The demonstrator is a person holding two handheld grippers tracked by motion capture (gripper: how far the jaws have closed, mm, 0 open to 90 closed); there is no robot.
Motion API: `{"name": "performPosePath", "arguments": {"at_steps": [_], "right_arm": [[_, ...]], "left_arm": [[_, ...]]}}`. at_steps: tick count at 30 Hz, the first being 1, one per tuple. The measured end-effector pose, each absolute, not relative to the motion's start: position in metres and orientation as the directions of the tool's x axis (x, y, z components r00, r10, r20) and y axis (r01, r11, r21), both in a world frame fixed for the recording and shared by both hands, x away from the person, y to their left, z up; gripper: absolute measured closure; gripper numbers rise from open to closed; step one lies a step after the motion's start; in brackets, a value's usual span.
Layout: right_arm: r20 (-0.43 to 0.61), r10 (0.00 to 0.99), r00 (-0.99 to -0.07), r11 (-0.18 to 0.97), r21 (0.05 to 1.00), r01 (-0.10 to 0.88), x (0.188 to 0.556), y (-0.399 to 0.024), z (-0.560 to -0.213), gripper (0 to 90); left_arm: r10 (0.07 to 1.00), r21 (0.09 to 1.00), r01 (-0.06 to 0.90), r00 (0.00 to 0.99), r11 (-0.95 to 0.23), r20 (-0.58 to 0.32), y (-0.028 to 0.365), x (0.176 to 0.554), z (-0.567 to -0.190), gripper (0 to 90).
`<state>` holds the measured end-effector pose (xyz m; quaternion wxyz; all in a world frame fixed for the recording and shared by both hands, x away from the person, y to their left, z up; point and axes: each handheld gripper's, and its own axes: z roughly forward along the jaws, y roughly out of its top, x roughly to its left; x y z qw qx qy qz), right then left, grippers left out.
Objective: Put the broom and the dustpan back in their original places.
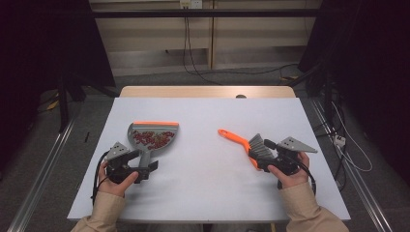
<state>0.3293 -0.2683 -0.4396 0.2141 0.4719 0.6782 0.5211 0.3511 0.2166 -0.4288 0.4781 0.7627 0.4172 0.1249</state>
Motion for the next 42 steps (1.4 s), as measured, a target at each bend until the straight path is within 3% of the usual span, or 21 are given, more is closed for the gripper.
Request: {"name": "performPosePath", "arguments": {"at_steps": [19,42], "right_arm": [[0.153,0.848,-0.508,0.088,0.904,0.419,0.316,-0.277,-0.443,16.5],[0.1,0.83,-0.549,0.177,0.886,0.429,0.303,-0.285,-0.448,16.8]], "left_arm": [[0.708,0.858,0.452,0.687,-0.245,-0.16,0.224,0.345,-0.428,7.1],[0.696,0.857,0.445,0.701,-0.259,-0.154,0.24,0.338,-0.432,7.1]]}}
